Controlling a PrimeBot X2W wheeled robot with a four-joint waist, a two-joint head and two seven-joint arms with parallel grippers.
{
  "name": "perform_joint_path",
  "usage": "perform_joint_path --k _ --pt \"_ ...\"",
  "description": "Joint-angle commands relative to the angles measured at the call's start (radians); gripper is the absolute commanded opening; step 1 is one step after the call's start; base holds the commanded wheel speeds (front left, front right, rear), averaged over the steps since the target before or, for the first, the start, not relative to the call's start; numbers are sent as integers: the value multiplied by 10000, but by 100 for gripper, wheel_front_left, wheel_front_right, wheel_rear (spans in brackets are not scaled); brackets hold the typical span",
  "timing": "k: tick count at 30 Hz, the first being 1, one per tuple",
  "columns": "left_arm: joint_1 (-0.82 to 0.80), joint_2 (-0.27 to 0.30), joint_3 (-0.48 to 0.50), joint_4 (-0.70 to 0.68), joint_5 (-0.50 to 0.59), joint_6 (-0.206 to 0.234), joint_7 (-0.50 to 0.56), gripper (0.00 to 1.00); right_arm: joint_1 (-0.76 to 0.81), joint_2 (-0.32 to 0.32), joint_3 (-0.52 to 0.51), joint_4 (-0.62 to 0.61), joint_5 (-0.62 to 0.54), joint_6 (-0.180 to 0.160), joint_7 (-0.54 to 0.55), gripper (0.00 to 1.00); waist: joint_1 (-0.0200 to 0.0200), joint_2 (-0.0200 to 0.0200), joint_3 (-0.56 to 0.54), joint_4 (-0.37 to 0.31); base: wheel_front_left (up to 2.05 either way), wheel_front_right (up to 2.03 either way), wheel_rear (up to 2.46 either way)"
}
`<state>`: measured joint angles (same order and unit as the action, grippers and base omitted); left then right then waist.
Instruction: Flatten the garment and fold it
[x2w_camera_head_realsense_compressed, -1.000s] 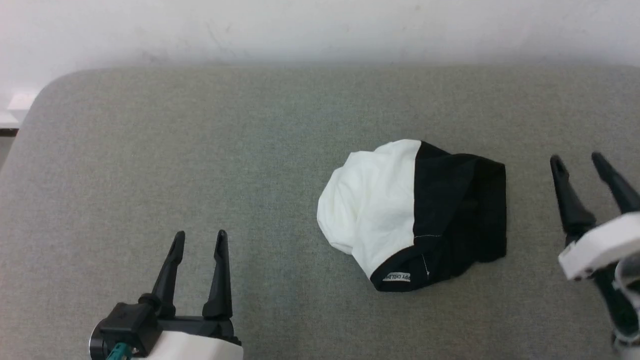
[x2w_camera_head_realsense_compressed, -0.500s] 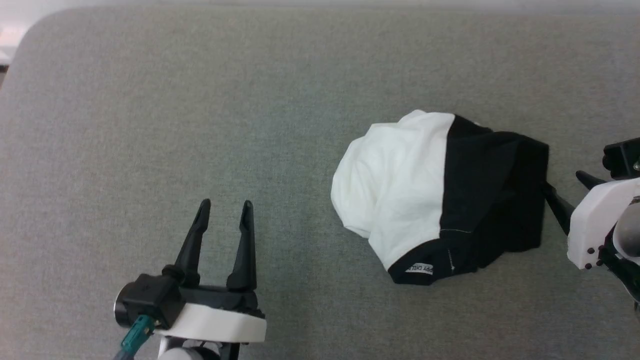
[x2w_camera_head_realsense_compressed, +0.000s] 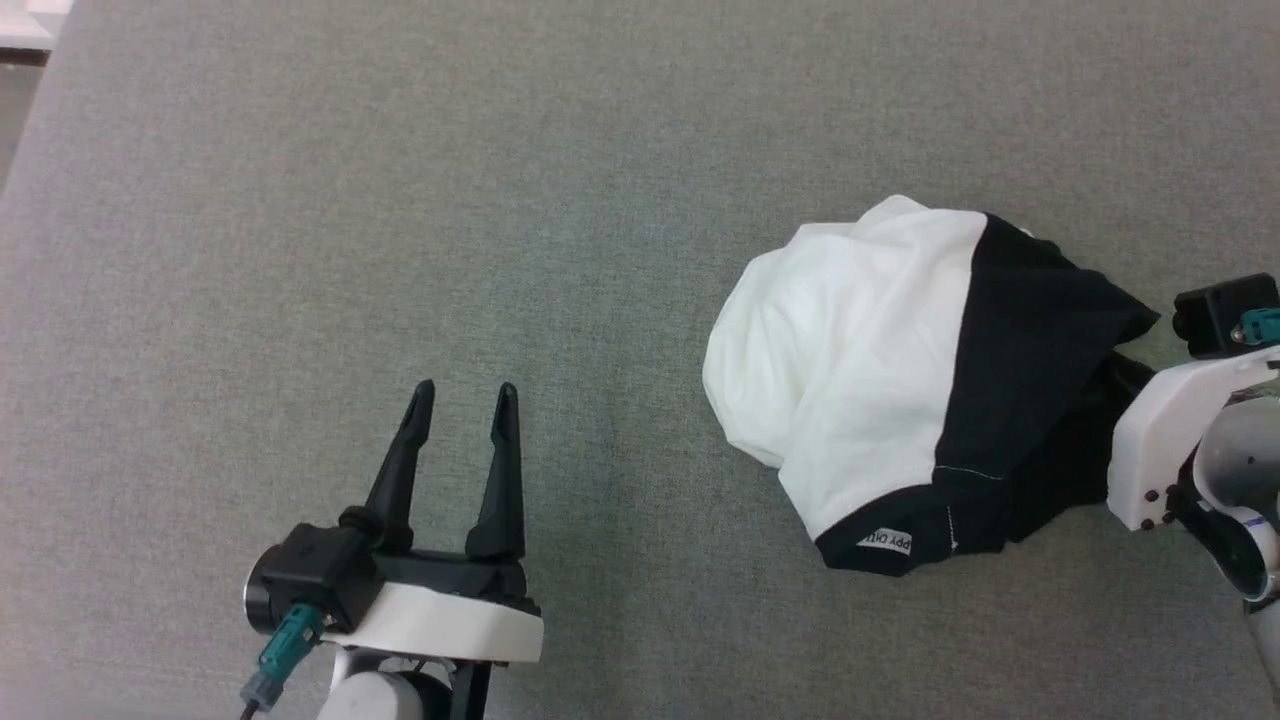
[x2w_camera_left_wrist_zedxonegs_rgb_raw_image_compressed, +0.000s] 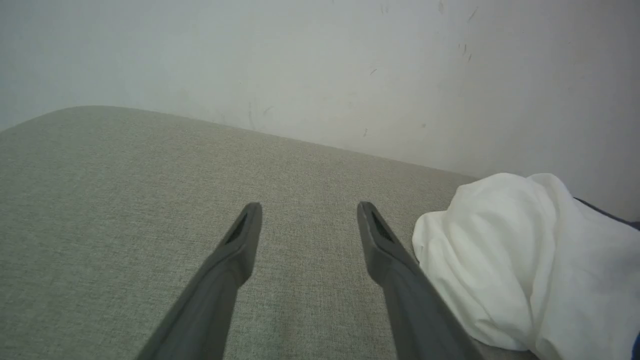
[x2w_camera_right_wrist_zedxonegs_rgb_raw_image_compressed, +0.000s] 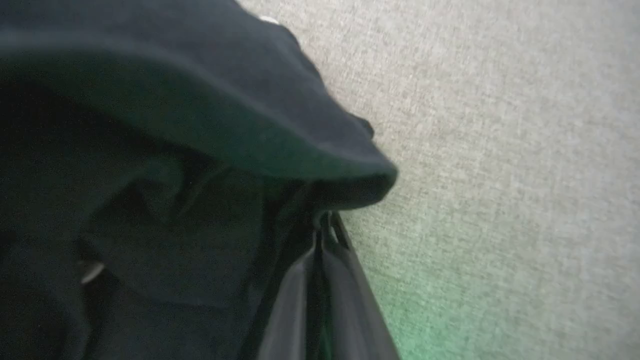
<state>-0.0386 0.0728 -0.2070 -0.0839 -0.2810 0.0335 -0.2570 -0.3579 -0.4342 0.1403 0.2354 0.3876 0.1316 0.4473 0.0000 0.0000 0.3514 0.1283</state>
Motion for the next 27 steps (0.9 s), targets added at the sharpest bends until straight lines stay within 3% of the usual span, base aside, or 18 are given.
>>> perform_joint_path --k 1,7,12,17,20,27 --pt "-35 -35 80 55 79 -87 -47 100 -78 86 164 212 47 -9 -120 0 0 0 -337 -185 0 0 0" --pt "384 -73 436 192 107 -195 -47 100 -1037 -533 297 94 -281 -9 -909 0 0 0 -1443 -585 0 0 0" --pt "761 -66 670 115 149 -281 -47 100 -1848 -2039 362 -236 -1034 -9 -1091 0 0 0 -1965 -686 0 0 0" --pt "1027 -26 785 6 204 -331 -47 100 -1729 -3260 -562 444 -1492 -9 -1268 0 0 0 -1984 -541 0 0 0" --pt "1128 -8 794 -49 222 -331 -47 100 -844 -3214 -1371 979 -1468 -9 -1191 0 0 0 -1859 -400 0 0 0" --pt "1097 140 735 -165 284 -317 86 100 1200 -2207 -2668 2022 -1423 -9 -1043 0 0 0 -1466 -289 0 0 0"
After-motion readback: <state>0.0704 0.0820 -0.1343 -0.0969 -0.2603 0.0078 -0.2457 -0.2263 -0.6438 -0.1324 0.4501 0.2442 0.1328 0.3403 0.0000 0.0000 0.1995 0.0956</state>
